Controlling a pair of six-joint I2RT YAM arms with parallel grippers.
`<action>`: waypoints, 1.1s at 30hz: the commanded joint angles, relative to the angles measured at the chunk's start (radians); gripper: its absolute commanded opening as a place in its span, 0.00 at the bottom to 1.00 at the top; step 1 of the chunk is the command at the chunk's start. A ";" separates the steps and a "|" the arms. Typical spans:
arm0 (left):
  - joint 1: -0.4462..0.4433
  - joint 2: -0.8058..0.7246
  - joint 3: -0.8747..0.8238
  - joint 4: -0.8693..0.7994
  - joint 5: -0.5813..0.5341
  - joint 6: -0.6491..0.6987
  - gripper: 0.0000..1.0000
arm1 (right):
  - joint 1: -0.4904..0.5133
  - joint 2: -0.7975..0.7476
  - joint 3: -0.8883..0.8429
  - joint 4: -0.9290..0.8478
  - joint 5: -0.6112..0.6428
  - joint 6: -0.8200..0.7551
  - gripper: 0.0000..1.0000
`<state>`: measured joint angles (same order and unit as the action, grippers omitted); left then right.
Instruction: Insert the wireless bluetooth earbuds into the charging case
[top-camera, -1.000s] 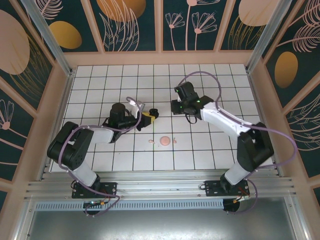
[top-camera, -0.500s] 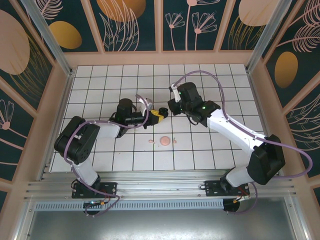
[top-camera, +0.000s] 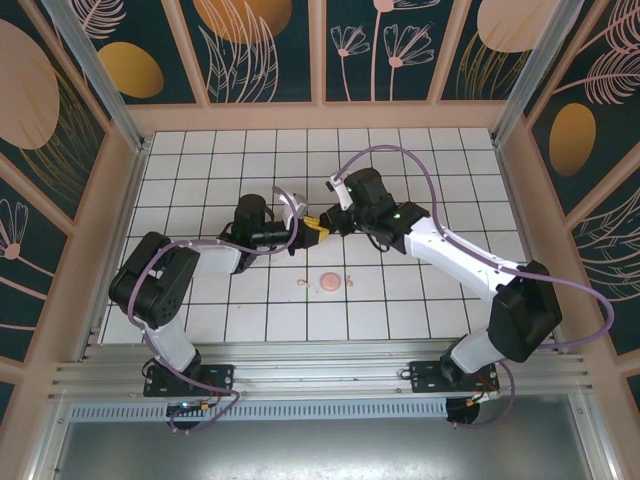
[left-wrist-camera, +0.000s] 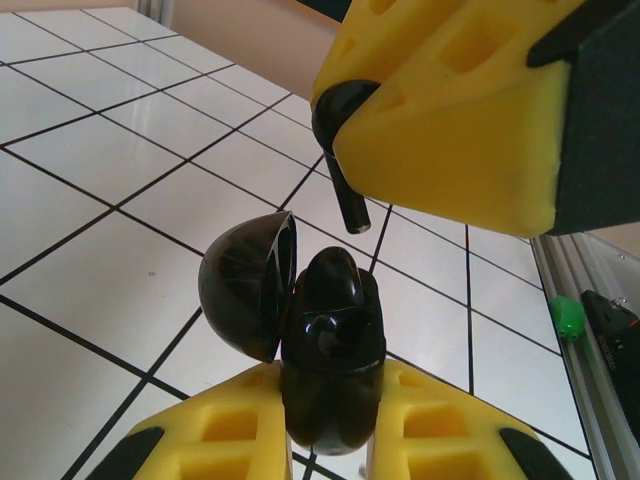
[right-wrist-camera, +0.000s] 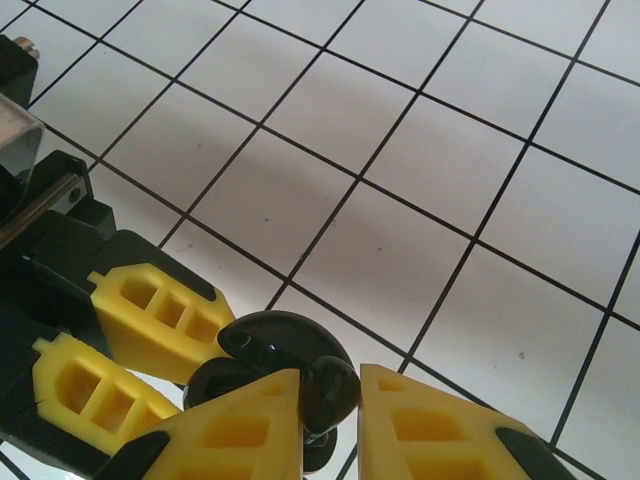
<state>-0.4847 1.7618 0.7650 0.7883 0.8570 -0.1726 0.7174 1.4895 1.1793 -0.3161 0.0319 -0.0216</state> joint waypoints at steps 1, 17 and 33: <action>-0.005 -0.003 0.022 0.055 0.025 -0.016 0.06 | 0.014 0.014 0.029 0.041 -0.012 -0.017 0.19; -0.005 -0.008 0.015 0.146 0.001 -0.093 0.06 | 0.027 0.024 0.013 0.054 -0.040 -0.002 0.18; -0.005 -0.017 0.014 0.176 -0.027 -0.116 0.06 | 0.032 0.014 -0.004 0.036 -0.054 0.001 0.19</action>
<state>-0.4847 1.7618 0.7650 0.8803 0.8406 -0.2790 0.7387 1.5024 1.1809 -0.2710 -0.0006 -0.0204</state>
